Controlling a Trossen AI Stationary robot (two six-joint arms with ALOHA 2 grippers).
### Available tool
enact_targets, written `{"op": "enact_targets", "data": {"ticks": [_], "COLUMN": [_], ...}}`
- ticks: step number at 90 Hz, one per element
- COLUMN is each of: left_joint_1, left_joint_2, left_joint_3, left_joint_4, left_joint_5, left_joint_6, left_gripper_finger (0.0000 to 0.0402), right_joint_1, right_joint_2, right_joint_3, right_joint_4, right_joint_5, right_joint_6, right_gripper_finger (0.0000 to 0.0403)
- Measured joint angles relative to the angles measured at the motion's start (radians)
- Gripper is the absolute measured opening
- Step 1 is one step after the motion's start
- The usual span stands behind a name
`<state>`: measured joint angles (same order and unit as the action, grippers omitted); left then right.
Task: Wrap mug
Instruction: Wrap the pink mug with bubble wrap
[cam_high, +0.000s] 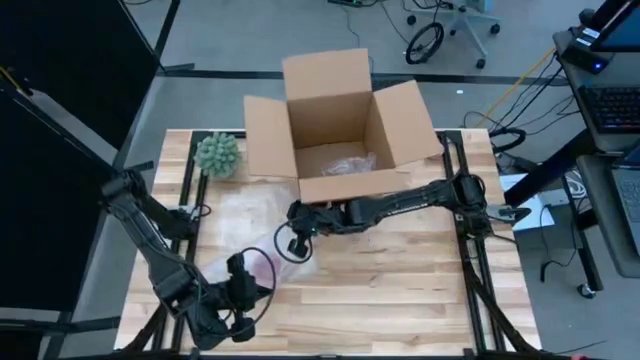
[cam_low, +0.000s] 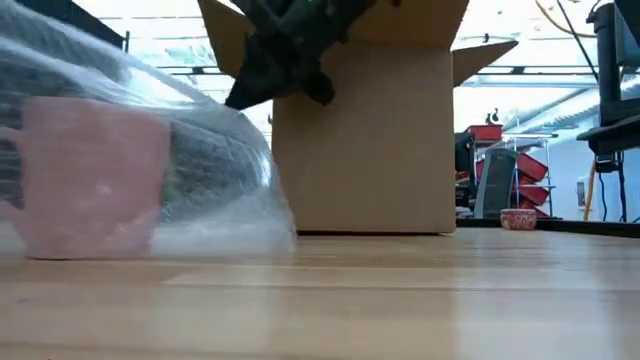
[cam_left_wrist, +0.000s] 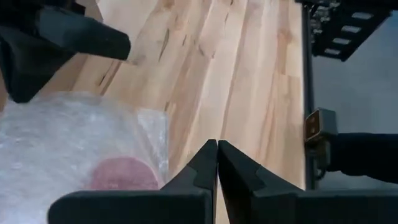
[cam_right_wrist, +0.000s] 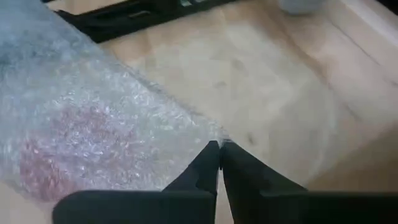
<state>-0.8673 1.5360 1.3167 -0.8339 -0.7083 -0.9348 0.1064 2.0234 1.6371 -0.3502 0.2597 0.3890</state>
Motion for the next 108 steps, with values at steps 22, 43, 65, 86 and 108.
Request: {"op": "enact_targets", "data": {"ticks": [22, 43, 65, 86, 108], "left_joint_1": [0.059, 0.135, 0.222, 0.339, 0.456], "left_joint_2": [0.038, 0.038, 0.038, 0.037, 0.037], "left_joint_3": [-0.068, -0.115, -0.116, -0.156, -0.242], "left_joint_4": [-0.05, -0.085, -0.16, -0.158, -0.047], "left_joint_5": [0.0, 0.064, 0.205, 0.395, 0.523], "left_joint_6": [-0.113, -0.133, -0.022, 0.148, 0.312], "left_gripper_finger": [0.0, 0.0, 0.0, 0.0, 0.0], "right_joint_1": [0.005, 0.009, 0.006, 0.006, 0.044], "right_joint_2": [0.0, -0.049, -0.142, -0.192, -0.19], "right_joint_3": [0.0, -0.002, -0.002, 0.0, -0.007], "right_joint_4": [-0.036, -0.052, -0.101, -0.186, -0.34], "right_joint_5": [-0.004, -0.146, -0.159, -0.158, -0.154], "right_joint_6": [-0.033, -0.086, -0.16, -0.192, -0.172], "right_gripper_finger": [0.0094, 0.0174, 0.0192, 0.0192, 0.0192]}}
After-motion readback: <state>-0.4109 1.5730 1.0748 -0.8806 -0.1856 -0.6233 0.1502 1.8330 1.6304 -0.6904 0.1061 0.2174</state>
